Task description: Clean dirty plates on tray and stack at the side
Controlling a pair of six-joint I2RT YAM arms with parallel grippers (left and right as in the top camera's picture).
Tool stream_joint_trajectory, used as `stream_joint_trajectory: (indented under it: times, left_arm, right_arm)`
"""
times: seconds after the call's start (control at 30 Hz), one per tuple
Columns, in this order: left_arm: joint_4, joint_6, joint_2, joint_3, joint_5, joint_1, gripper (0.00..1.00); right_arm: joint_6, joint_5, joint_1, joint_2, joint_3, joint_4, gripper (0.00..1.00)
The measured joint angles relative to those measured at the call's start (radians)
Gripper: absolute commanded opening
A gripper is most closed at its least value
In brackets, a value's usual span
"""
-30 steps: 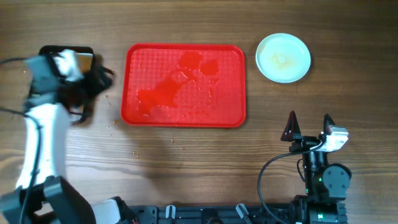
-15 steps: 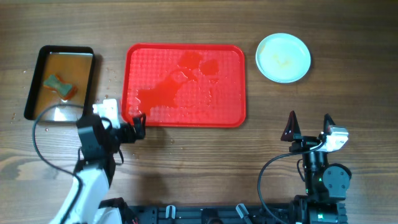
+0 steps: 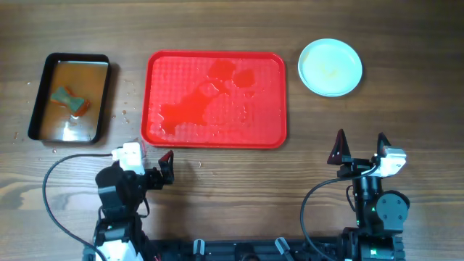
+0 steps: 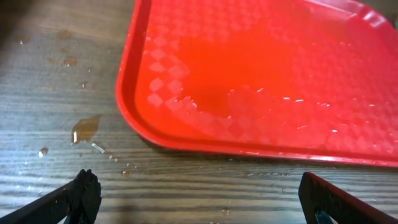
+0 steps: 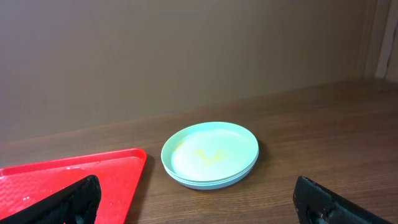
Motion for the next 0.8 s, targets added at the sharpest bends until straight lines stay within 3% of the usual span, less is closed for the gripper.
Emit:
stream_joint_trajectory:
  times: [0.17, 0.27, 0.43, 0.8]
  left_arm:
    - [-0.143, -0.121, -0.137, 0.0, -0.124, -0.061, 1.0]
    - [-0.149, -0.188, -0.237, 0.0, -0.227, -0.116, 1.0]
    - [-0.154, -0.145, -0.42, 0.0, -0.295, -0.187, 1.0]
    - [-0.154, -0.113, -0.659, 0.0, -0.307, -0.194, 1.0]
  right_arm:
    - [0.0, 0.0, 0.0, 0.0, 0.0, 0.0, 1.0]
    - [0.0, 0.0, 0.0, -0.002, 0.0, 0.0, 1.0]
    - [0.0, 0.0, 0.0, -0.002, 0.0, 0.0, 1.0]
    - [0.0, 0.0, 0.0, -0.002, 0.0, 0.0, 1.0]
